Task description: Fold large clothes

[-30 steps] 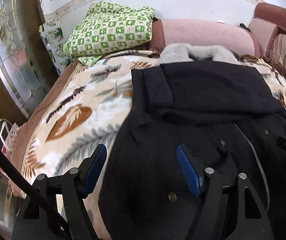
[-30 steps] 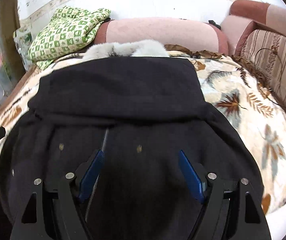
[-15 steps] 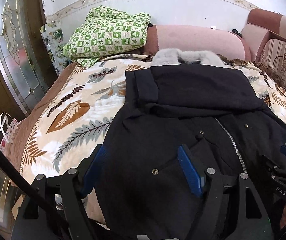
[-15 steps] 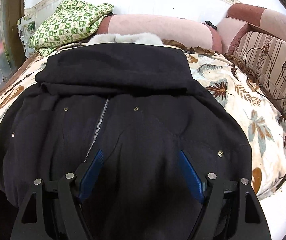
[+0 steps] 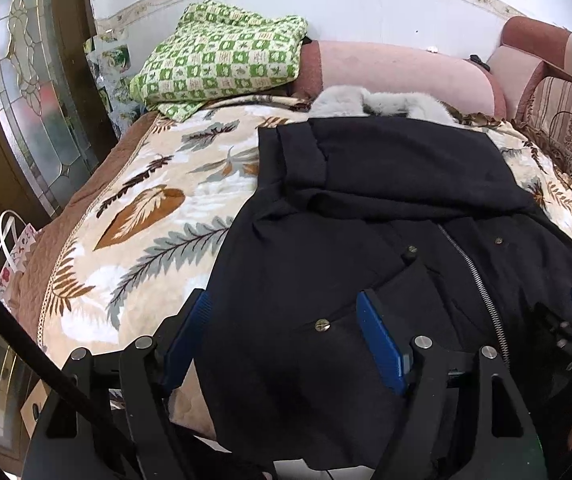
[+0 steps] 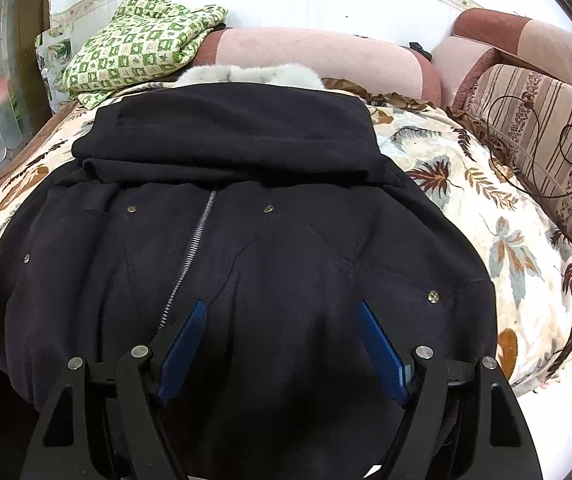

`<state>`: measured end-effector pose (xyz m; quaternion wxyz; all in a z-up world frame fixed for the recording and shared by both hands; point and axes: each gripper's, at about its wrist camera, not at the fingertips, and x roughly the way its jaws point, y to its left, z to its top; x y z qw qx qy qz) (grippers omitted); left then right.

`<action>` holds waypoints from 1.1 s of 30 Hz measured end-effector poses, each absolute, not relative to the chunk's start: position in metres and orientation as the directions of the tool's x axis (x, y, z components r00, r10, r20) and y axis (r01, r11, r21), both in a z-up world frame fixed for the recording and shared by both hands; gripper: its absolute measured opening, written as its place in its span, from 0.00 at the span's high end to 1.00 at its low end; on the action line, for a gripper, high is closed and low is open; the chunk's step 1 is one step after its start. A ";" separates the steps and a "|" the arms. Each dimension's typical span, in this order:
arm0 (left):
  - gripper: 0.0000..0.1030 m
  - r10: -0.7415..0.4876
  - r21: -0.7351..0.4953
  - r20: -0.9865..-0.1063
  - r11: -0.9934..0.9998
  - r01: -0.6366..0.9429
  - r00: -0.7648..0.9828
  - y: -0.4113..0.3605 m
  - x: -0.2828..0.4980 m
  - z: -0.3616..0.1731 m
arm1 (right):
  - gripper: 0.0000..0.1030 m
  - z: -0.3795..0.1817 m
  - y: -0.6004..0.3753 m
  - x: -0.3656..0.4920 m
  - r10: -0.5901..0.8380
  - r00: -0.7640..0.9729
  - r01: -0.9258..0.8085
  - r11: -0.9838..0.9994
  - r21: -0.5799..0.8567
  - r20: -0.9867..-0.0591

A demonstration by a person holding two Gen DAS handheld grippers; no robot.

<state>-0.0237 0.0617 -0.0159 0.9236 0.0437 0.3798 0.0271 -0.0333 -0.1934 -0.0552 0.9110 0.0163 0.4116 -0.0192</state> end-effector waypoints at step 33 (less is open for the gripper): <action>0.24 -0.469 -0.494 -0.737 0.865 0.086 0.487 0.163 0.052 -0.096 | 0.09 -0.113 -0.395 0.005 0.457 0.511 0.289 0.706 0.647 -0.728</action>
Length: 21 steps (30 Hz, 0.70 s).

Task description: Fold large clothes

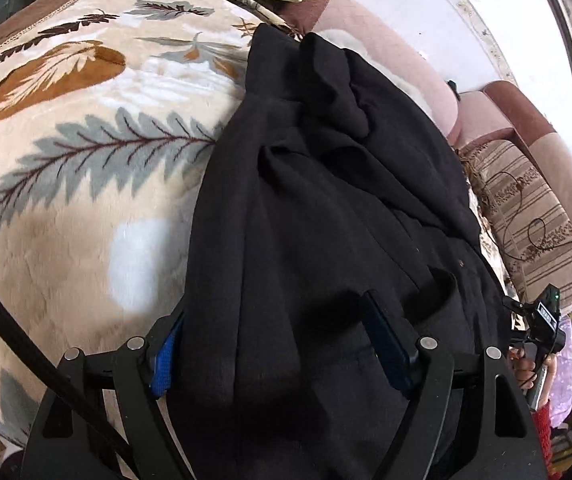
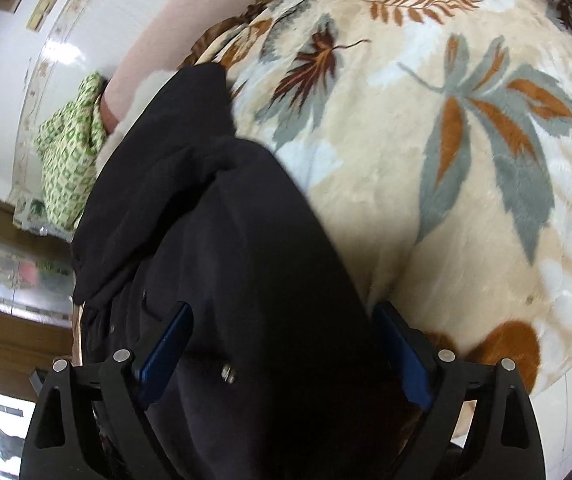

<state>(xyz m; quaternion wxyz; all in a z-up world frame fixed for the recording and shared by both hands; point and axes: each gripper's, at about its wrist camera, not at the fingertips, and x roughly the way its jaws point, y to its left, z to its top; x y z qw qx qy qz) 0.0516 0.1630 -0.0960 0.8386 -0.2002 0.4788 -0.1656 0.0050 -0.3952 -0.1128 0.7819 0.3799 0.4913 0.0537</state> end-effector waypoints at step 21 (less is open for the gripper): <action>0.81 -0.349 -0.384 -0.771 0.922 0.049 0.532 0.142 -0.009 -0.089 | 0.61 -0.091 -0.317 -0.051 0.310 0.497 0.136 0.895 0.425 -0.811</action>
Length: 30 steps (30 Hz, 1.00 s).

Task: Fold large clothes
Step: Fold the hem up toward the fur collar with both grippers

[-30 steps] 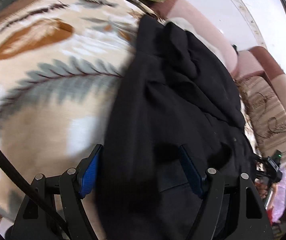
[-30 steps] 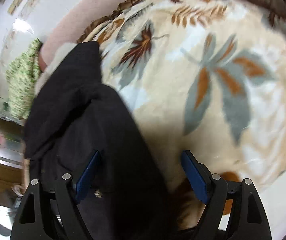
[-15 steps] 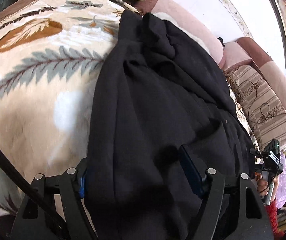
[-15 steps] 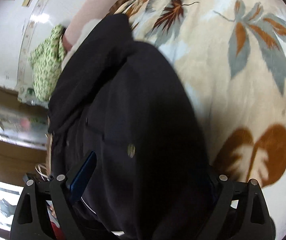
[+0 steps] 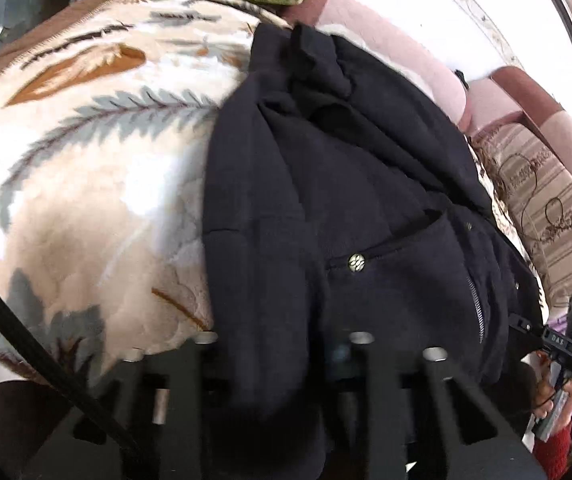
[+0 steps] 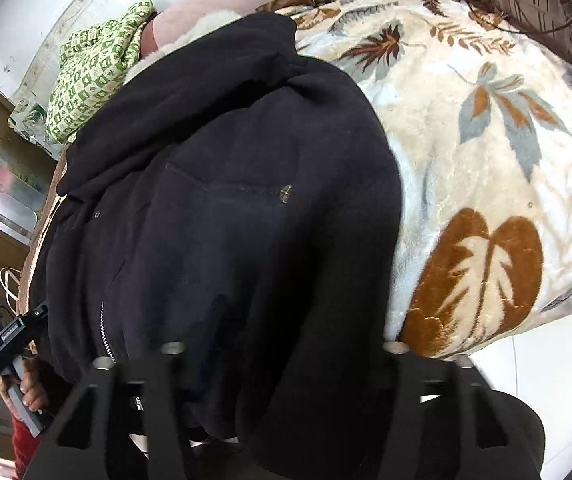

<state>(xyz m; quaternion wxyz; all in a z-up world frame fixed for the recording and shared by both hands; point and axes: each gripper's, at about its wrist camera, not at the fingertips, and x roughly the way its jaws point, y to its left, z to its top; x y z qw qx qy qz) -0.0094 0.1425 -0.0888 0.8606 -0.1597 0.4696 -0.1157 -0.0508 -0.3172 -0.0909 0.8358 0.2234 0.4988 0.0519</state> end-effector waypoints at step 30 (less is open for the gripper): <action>0.87 -0.322 -0.426 -0.632 0.904 0.031 0.705 0.134 0.111 0.058 | 0.84 0.053 -0.345 0.060 0.421 0.736 0.006 0.779 0.627 -0.530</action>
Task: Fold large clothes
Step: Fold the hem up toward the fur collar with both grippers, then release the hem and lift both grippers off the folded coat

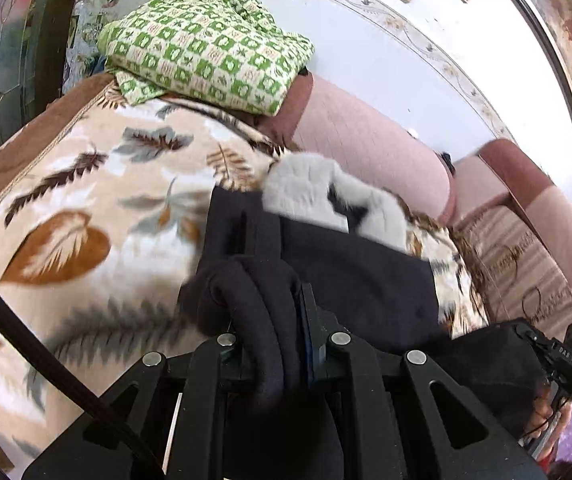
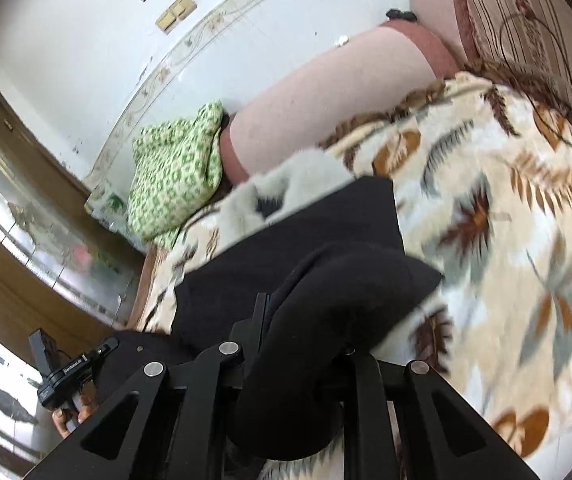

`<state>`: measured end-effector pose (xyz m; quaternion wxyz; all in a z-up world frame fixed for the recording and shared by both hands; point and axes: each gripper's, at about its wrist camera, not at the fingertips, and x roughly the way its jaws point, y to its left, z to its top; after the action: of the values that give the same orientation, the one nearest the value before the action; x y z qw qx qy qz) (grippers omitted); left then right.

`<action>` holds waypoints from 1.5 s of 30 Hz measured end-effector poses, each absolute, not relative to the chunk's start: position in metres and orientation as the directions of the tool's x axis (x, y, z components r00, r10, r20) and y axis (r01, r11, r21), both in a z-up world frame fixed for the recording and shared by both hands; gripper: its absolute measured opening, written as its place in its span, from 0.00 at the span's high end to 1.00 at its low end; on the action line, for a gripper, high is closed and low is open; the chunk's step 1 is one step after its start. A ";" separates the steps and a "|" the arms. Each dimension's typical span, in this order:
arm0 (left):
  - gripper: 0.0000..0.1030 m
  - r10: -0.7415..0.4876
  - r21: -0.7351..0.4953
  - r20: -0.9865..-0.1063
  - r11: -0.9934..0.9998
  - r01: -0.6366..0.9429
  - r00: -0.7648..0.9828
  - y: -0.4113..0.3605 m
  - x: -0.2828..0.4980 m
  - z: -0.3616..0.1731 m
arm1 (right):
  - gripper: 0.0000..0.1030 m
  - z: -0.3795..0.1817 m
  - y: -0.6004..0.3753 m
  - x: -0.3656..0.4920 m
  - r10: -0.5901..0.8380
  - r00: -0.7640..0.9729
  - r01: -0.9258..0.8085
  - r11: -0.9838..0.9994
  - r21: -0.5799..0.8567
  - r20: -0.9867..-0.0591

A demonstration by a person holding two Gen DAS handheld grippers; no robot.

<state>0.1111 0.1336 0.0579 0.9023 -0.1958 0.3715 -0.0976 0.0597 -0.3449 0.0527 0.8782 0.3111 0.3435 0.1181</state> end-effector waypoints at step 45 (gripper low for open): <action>0.31 -0.100 -0.268 -0.706 0.954 -0.133 0.701 0.112 0.335 0.017 | 0.57 -0.060 -0.358 0.338 0.300 0.621 0.278 0.779 0.561 -0.724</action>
<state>0.3354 0.1122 0.0167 0.9097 -0.1511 0.3868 0.0090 0.3379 -0.3577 -0.0599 0.8369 0.3320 0.4351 0.0066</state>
